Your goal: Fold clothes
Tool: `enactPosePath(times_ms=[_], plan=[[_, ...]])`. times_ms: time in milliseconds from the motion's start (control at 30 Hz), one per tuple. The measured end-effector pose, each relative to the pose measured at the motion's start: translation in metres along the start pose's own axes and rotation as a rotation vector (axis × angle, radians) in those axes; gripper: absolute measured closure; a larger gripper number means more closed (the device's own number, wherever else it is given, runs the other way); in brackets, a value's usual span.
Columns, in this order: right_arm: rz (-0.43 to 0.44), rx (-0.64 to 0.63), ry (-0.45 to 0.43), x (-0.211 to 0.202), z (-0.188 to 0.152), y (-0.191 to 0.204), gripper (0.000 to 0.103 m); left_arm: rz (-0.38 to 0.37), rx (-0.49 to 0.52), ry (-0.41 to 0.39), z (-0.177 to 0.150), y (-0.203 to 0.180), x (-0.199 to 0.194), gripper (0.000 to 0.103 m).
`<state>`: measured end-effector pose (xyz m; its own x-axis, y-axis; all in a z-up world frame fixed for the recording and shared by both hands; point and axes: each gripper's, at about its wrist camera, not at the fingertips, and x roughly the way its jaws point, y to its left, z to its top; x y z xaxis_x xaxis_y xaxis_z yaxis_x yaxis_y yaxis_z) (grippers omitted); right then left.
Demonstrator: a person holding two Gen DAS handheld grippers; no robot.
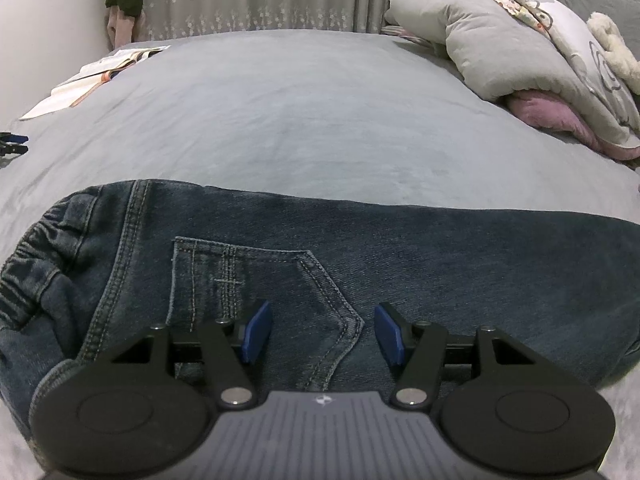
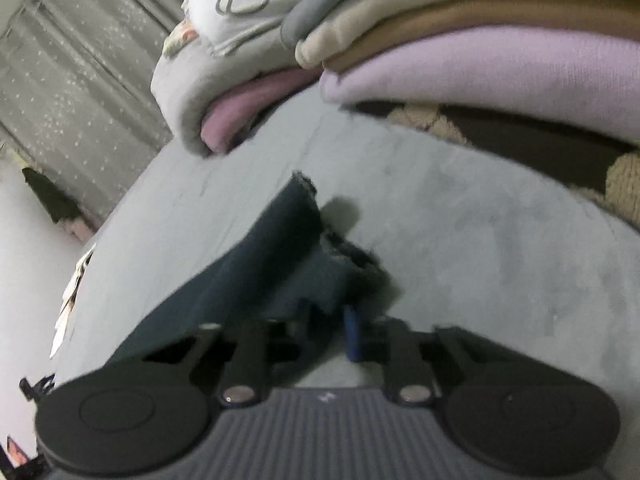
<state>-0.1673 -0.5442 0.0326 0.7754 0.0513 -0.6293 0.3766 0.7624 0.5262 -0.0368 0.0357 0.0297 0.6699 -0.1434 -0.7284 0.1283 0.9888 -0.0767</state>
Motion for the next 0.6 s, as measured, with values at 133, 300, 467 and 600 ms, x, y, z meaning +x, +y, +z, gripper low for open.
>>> enactPosePath(times_ms=[133, 300, 467, 600], plan=[[0.042, -0.108, -0.14, -0.02, 0.004, 0.038, 0.099, 0.001, 0.001, 0.0, 0.0, 0.0, 0.0, 0.047], [0.096, -0.127, -0.206, -0.012, 0.014, 0.069, 0.099, 0.006, 0.012, -0.002, -0.001, -0.001, 0.0, 0.047], [0.107, -0.307, -0.044, 0.042, 0.001, 0.11, 0.092, 0.01, 0.016, -0.002, -0.001, -0.002, 0.002, 0.046], [0.138, -0.542, 0.016, 0.039, -0.018, 0.141, 0.045, 0.009, 0.017, -0.002, -0.001, -0.001, 0.002, 0.046]])
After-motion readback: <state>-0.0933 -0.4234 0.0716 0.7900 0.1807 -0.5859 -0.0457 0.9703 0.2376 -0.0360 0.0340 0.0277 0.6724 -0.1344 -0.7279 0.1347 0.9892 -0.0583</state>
